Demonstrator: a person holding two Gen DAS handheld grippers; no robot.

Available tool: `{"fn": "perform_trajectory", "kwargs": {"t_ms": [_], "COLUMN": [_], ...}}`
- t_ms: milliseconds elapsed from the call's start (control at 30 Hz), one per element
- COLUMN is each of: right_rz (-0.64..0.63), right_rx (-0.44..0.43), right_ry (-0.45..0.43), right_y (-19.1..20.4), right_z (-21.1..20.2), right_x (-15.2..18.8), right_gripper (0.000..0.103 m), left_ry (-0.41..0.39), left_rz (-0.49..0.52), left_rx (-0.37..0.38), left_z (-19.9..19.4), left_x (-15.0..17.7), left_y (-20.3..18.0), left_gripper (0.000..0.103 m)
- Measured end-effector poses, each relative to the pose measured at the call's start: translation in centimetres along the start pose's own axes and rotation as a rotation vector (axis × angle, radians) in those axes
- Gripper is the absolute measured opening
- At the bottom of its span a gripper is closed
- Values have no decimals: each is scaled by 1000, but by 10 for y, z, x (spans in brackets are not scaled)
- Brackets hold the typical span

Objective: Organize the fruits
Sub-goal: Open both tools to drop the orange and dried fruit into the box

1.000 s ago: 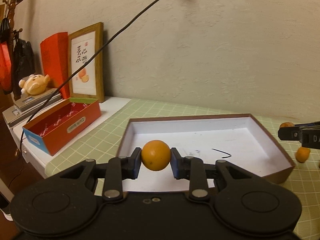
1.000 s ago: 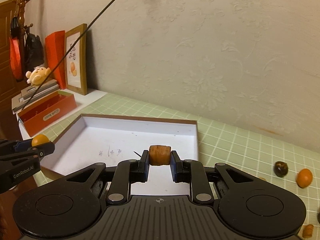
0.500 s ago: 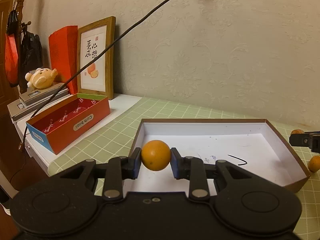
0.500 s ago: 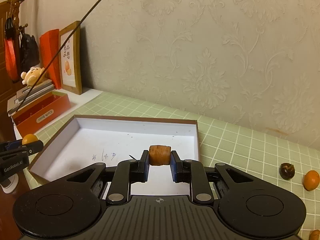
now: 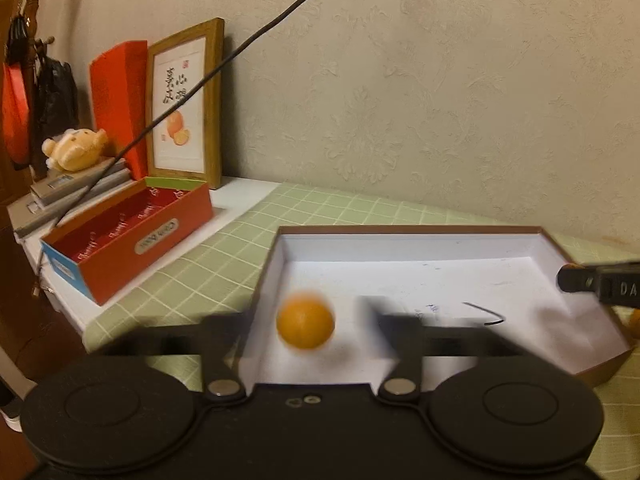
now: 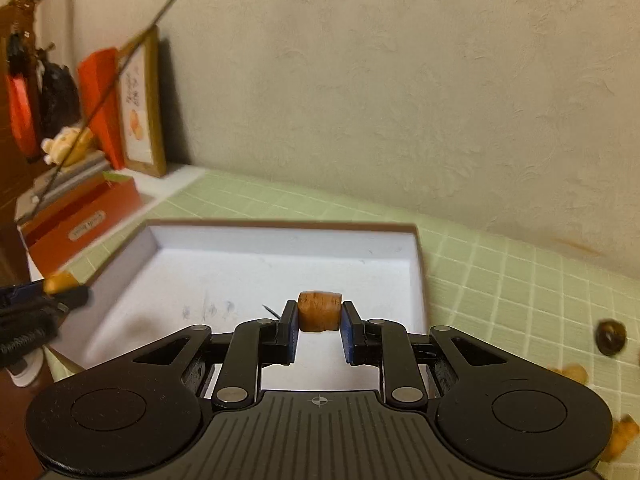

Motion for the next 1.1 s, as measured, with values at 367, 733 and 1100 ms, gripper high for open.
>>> {"fn": "perform_trajectory", "kwargs": {"t_ms": [367, 733, 1100], "right_rz": [-7, 19, 60], "right_rx": [58, 52, 107], "right_ry": [-41, -42, -45], "right_y": [-6, -9, -13], "right_z": [-7, -22, -71], "right_x": [4, 3, 22], "right_gripper": [103, 103, 103], "left_ry": [-48, -67, -124], "left_rz": [-7, 5, 37], "left_rx": [-39, -24, -19], "left_z": [-10, -24, -64], "left_x": [-7, -11, -12], "left_y": [11, 6, 4], "left_gripper": [96, 97, 97]}}
Point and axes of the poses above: each gripper's, at about its wrist camera, not at the fingertips, and z roughly the way its jaws point, y to its left, x to its underside, the point moved 7 cm from there along z, roughly the way its jaws point, and after that the axes turned 6 degrees about -x, right-handed, at the moved point
